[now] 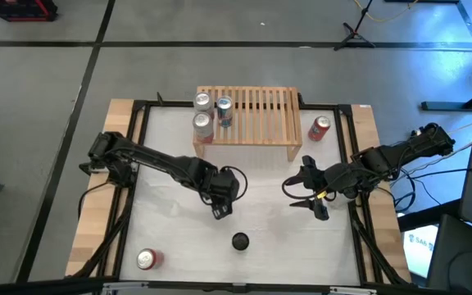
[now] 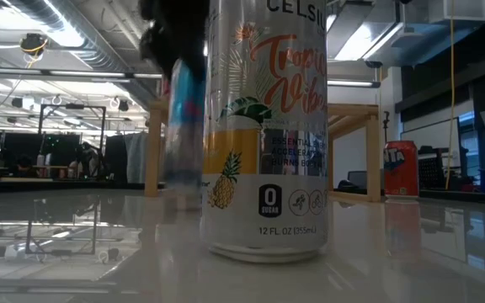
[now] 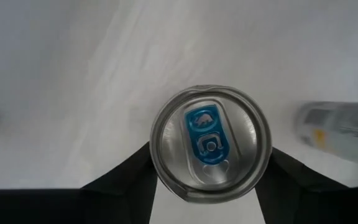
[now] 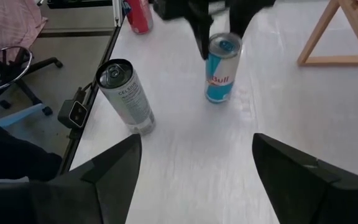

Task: Place canned beverage on shelf
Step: Put the blue soda can on the shelf aligned with the other blue soda can

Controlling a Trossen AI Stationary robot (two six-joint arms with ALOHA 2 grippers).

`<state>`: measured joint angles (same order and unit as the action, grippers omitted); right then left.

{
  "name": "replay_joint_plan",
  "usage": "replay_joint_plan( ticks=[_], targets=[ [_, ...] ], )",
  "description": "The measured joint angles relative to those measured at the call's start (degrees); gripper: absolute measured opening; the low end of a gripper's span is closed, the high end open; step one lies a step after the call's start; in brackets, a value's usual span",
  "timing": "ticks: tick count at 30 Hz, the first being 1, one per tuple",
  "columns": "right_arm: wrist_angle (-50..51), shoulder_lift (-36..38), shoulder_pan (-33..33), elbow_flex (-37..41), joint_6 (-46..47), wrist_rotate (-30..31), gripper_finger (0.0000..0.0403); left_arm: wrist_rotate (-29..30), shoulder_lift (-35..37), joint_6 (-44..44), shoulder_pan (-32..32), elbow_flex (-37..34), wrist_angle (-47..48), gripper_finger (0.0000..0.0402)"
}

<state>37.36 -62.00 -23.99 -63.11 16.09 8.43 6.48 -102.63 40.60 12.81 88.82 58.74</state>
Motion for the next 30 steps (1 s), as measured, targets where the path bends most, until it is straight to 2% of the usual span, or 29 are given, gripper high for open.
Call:
replay_joint_plan(
  ticks=[4, 9, 16, 19, 25, 30],
  targets=[
    [0.0, 0.0, 0.0, 0.0, 0.0, 0.0, 0.0294, 0.0, 0.1, -5.7, -1.3, 8.2, 6.0, 0.0199],
    [-0.2, 0.0, 0.0, 0.0, -0.1, 0.7, 0.0294, 0.2, 0.2, -13.9, -4.1, 21.7, 13.8, 0.0200],
    [-0.3, 0.0, 0.0, 0.0, 1.7, 8.6, 0.0294, 0.1, 0.2, -27.1, -11.0, 35.3, 22.2, 0.0202],
    [-0.4, 0.0, 0.0, 0.0, 3.6, 11.7, 0.0294, -1.4, 0.2, -32.5, -14.6, 38.0, 23.7, 0.0203],
    [-0.4, 0.0, 0.0, 0.0, 7.9, 17.1, 0.0294, -9.3, 0.2, -39.8, -22.1, 38.9, 25.4, 0.0203],
    [-0.4, 0.0, 0.0, 0.0, 10.6, 20.7, 0.0294, -9.0, 0.2, -45.3, -26.9, 38.9, 27.6, 0.0204]
  ],
)
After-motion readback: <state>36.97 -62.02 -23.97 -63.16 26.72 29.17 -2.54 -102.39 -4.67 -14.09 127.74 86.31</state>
